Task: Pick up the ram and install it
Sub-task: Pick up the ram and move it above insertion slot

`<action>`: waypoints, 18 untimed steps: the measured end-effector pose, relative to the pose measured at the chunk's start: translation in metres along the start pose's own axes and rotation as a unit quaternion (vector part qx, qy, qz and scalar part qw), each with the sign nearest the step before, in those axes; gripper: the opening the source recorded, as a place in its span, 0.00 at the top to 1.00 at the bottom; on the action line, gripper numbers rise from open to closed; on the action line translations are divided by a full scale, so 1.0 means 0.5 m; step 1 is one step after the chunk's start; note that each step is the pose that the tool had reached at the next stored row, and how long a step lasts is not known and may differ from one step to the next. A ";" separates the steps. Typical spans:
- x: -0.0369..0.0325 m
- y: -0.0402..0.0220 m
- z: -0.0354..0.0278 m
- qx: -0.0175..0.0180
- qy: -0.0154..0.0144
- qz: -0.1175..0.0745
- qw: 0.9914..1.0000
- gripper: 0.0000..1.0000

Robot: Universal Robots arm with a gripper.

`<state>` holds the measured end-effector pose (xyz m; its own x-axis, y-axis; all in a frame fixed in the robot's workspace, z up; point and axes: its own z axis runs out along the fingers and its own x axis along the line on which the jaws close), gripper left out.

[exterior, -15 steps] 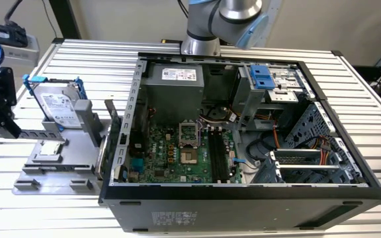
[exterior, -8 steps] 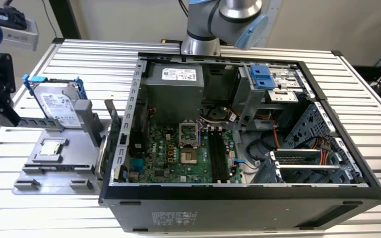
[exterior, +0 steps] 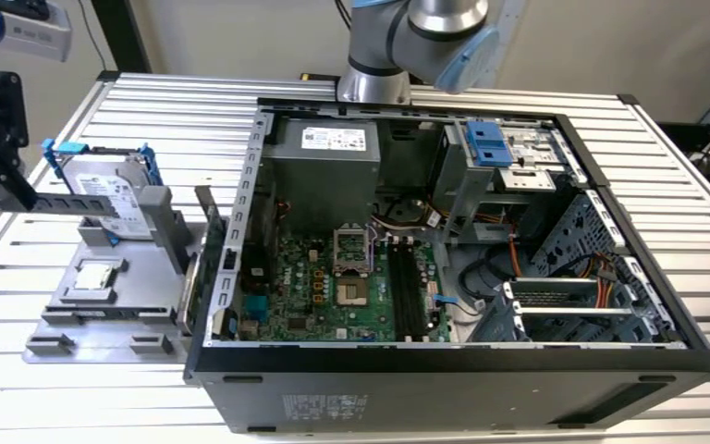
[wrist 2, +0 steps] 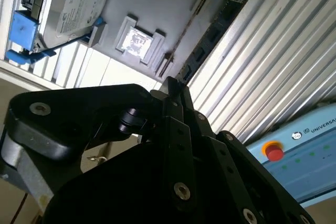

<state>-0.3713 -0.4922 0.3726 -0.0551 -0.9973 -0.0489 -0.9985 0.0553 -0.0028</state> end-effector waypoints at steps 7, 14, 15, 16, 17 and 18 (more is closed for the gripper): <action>-0.023 0.001 -0.023 0.000 0.000 -0.006 1.000 1.00; -0.031 0.001 -0.045 0.000 0.000 -0.009 1.000 1.00; -0.031 0.001 -0.045 0.000 0.000 -0.009 1.000 1.00; -0.031 0.001 -0.045 0.000 0.000 -0.009 1.000 1.00; -0.031 0.001 -0.045 0.000 0.000 -0.009 1.000 1.00; -0.031 0.001 -0.045 0.000 0.000 -0.009 1.000 1.00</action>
<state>-0.3713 -0.4779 0.3959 -0.0365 -0.9981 -0.0489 -0.9993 0.0367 -0.0031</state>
